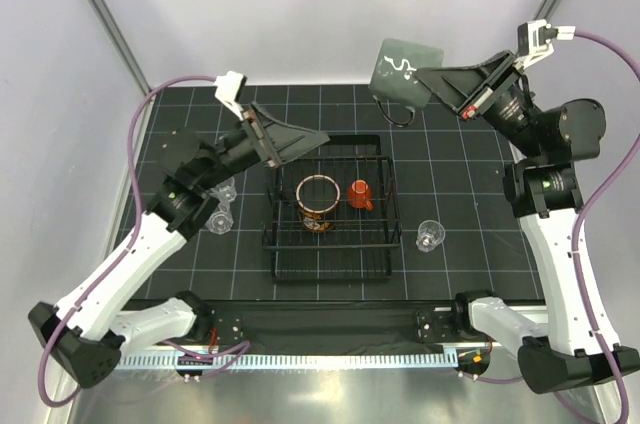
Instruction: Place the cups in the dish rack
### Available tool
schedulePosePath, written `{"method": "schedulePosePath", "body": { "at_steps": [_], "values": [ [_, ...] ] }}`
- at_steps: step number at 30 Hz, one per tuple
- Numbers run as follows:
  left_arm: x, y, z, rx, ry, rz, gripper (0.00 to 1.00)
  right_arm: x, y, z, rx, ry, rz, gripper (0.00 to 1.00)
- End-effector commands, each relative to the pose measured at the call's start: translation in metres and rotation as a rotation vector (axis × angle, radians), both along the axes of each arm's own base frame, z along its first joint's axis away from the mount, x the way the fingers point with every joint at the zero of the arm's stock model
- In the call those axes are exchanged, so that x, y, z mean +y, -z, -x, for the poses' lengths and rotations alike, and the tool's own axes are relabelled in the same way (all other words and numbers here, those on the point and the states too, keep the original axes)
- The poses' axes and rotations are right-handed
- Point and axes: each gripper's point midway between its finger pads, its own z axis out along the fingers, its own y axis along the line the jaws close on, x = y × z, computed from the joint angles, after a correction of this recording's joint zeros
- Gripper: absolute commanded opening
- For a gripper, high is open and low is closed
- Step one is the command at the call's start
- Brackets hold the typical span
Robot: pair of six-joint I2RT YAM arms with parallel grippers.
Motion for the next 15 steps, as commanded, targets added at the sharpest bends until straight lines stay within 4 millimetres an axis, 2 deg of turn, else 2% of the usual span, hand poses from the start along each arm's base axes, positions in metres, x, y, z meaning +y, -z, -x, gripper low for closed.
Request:
{"method": "schedulePosePath", "body": {
  "at_steps": [1,8,15],
  "values": [
    [-0.011,-0.044,0.012,-0.148,-0.004,0.086,0.75,0.007,-0.043,0.051,-0.173,-0.098,-0.109,0.04],
    [-0.039,-0.045,0.019,-0.193,0.002,0.073,0.73,0.017,-0.033,0.058,-0.134,-0.135,-0.187,0.04],
    [-0.058,-0.039,0.015,-0.173,0.013,0.062,0.67,0.025,-0.027,0.059,-0.112,-0.17,-0.21,0.04]
  ]
}}
